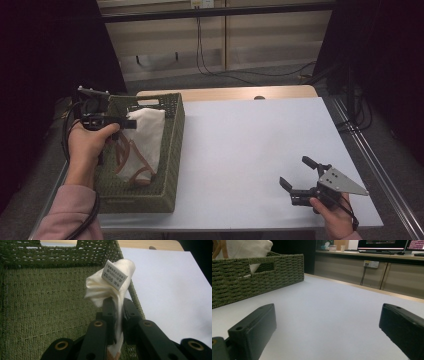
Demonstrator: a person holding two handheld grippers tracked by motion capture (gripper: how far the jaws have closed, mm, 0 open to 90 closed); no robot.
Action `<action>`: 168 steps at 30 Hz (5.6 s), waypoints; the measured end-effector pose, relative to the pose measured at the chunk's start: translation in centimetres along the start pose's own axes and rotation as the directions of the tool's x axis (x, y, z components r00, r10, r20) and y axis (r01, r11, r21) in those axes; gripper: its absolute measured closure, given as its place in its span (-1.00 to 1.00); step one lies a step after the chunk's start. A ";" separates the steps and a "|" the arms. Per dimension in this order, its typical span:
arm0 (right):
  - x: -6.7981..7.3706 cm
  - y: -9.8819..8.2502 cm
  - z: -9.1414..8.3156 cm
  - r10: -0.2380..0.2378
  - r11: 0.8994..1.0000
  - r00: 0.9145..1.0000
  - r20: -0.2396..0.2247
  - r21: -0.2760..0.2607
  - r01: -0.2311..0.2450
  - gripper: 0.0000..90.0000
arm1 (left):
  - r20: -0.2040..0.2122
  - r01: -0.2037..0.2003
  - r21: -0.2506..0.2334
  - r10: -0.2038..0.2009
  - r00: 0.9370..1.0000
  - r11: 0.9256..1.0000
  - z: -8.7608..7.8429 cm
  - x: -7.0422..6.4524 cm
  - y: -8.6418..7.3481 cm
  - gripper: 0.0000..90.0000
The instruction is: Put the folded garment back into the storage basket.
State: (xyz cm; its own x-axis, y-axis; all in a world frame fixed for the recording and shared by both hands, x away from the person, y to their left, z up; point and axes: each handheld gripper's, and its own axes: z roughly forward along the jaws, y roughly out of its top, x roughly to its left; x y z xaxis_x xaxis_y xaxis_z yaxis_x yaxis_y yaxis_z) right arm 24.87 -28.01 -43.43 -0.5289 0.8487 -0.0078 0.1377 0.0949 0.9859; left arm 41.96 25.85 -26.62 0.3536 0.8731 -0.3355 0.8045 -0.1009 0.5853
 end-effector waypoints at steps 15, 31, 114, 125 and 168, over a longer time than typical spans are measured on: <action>0.0 0.0 0.1 -0.005 1.000 1.000 -0.006 -0.002 0.005 -0.98 | -0.012 0.000 -0.011 0.000 1.000 1.000 1.4 0.8 -0.4 0.84; 0.1 0.0 0.1 -0.009 1.000 1.000 -0.007 0.000 0.009 -0.98 | -0.030 0.007 -0.018 -0.008 1.000 1.000 2.9 1.9 -0.6 0.84; 0.3 0.0 0.2 -0.003 1.000 1.000 -0.016 -0.001 0.003 -0.99 | -0.004 -0.040 -0.246 0.040 0.999 0.968 3.1 2.7 -2.9 -0.27; 0.4 0.0 0.2 -0.006 1.000 1.000 -0.020 -0.002 0.006 -0.99 | 0.006 -0.065 -0.282 0.070 0.998 0.957 3.0 2.0 -3.7 -0.45; 0.4 0.0 0.2 -0.009 1.000 1.000 -0.022 -0.001 0.009 -0.99 | 0.031 -0.170 -0.395 0.199 0.980 0.903 3.6 -0.9 -6.7 -0.70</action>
State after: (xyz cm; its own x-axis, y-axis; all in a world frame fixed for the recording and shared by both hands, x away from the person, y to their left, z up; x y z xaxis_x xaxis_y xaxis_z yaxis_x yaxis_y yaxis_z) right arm 24.83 -27.58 -43.50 -0.5485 0.8361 -0.0130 0.1324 0.1022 0.9859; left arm 37.95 24.05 -32.94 0.5210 0.8205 -0.2354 0.4773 -0.0513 0.8773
